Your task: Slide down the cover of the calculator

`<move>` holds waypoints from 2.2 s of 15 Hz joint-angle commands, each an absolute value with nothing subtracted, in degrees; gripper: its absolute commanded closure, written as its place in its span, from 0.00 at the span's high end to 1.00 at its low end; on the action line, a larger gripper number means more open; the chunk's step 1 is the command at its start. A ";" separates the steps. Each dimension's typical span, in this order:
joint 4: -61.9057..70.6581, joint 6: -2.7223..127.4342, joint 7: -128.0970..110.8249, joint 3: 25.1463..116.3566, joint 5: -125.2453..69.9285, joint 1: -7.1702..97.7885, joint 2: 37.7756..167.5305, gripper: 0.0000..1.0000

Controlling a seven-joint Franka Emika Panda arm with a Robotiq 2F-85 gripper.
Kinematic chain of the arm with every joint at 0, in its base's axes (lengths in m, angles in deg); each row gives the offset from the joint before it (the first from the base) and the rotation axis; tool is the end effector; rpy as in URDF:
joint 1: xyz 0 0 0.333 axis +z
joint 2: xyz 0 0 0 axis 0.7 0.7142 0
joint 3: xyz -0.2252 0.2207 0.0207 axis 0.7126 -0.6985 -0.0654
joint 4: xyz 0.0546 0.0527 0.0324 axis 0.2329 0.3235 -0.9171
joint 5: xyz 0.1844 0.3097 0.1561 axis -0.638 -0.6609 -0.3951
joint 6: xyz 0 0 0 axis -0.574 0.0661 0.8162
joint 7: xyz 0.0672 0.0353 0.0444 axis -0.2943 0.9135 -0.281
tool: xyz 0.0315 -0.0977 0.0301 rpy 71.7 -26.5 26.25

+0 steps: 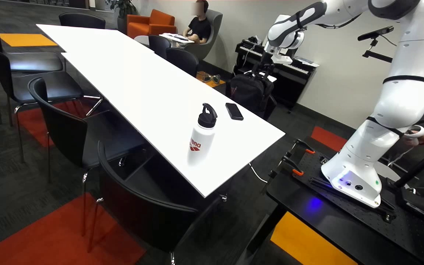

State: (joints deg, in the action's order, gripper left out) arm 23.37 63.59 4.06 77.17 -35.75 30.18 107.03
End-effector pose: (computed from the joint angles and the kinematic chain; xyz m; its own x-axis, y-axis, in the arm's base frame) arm 0.5696 -0.2540 0.3041 0.9415 -0.3298 0.0692 -0.3310 -0.9436 0.0068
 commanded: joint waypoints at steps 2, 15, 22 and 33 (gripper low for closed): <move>10.63 61.61 -3.39 75.66 -38.60 30.08 119.94 1.00; -15.41 53.95 -13.24 74.73 -40.42 27.53 143.19 1.00; -23.04 52.33 -16.22 74.91 -39.98 27.85 150.16 1.00; -29.92 50.60 -17.23 74.66 -39.79 27.56 157.02 1.00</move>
